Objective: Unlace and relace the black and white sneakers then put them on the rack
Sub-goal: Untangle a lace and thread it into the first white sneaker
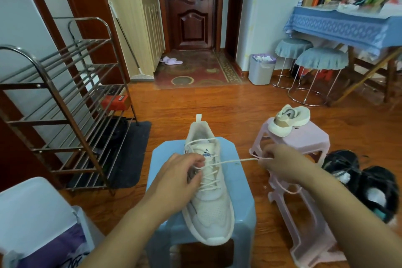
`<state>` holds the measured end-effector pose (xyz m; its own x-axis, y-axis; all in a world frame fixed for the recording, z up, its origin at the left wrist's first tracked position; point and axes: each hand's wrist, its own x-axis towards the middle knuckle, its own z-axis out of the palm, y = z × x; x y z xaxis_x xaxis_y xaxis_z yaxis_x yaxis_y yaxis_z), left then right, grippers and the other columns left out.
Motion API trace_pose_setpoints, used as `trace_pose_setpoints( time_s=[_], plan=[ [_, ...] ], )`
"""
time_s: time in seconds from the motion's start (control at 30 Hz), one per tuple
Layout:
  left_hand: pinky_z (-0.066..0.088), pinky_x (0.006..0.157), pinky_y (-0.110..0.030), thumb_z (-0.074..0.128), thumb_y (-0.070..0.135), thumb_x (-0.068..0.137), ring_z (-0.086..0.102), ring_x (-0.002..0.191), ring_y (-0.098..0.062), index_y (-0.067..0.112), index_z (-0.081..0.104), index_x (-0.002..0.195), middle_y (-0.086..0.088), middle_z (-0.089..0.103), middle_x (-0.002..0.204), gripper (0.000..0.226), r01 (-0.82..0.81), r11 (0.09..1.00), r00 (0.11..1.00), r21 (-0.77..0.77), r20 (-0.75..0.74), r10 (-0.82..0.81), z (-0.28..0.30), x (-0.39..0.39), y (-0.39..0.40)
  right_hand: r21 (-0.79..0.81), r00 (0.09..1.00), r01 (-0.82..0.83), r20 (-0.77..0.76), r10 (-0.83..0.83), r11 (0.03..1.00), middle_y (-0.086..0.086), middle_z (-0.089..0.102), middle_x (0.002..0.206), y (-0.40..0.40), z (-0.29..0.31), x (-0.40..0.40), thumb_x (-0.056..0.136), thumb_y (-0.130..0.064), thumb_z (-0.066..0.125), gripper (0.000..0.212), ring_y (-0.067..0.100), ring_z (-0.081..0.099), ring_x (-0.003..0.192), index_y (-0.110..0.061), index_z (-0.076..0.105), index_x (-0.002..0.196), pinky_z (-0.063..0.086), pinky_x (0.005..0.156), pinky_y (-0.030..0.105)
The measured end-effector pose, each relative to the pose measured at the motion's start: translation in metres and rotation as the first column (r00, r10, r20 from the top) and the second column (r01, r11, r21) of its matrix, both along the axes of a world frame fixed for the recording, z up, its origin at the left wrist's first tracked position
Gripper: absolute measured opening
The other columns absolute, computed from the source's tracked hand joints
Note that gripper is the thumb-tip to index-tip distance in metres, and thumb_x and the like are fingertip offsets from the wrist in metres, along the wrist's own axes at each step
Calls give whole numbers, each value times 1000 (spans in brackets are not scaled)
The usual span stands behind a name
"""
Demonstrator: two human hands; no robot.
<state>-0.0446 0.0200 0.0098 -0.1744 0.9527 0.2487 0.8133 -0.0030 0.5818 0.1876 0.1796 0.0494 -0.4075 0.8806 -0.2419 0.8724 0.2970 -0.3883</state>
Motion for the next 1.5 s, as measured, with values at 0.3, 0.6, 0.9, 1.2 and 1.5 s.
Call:
trace_pose_setpoints(
  time_s=[0.3, 0.6, 0.9, 1.2, 1.5],
  plan=[
    [47, 80, -35, 67, 26, 92, 47, 93, -8, 28, 71, 105, 16, 48, 97, 14, -55, 973, 979, 224, -182, 97, -12, 19, 16, 12, 877, -60, -477, 59, 998, -3, 69, 68, -34, -4, -42, 98, -16, 59, 20, 2, 62, 54, -22, 64, 79, 51, 58, 27],
    [38, 80, -33, 59, 28, 92, 46, 94, -8, 35, 75, 96, 18, 49, 90, 18, -126, 972, 979, 199, -131, 154, -15, 27, 24, 59, 912, -43, -406, 63, 997, -6, 60, 66, -33, -20, -53, 92, -25, 69, 19, 5, 49, 55, -25, 63, 74, 38, 48, 16],
    [41, 75, -36, 49, 34, 89, 48, 88, -12, 34, 78, 91, 14, 52, 83, 29, -200, 963, 966, 179, -128, 225, -9, 37, 25, -180, 854, -26, -516, -72, 983, 10, 70, 81, -35, -31, -56, 97, -21, 62, 17, 14, 56, 67, -18, 67, 81, 48, 63, 32],
    [48, 70, -33, 59, 34, 91, 52, 81, -7, 35, 79, 101, 15, 51, 87, 22, -168, 967, 978, 192, -90, 187, -3, 33, 24, -419, 718, -64, -650, -249, 906, -2, 56, 79, -43, -38, -64, 99, -16, 61, 18, 13, 47, 76, -18, 67, 83, 39, 70, 26],
    [52, 70, -38, 61, 32, 96, 57, 89, -13, 31, 77, 95, 10, 58, 96, 16, -245, 968, 951, 51, -183, 251, 10, 40, 31, -642, 685, -160, -619, -384, 750, 3, 65, 83, -29, -43, -64, 95, -13, 67, 13, 17, 55, 82, -17, 69, 83, 46, 74, 28]
  ],
)
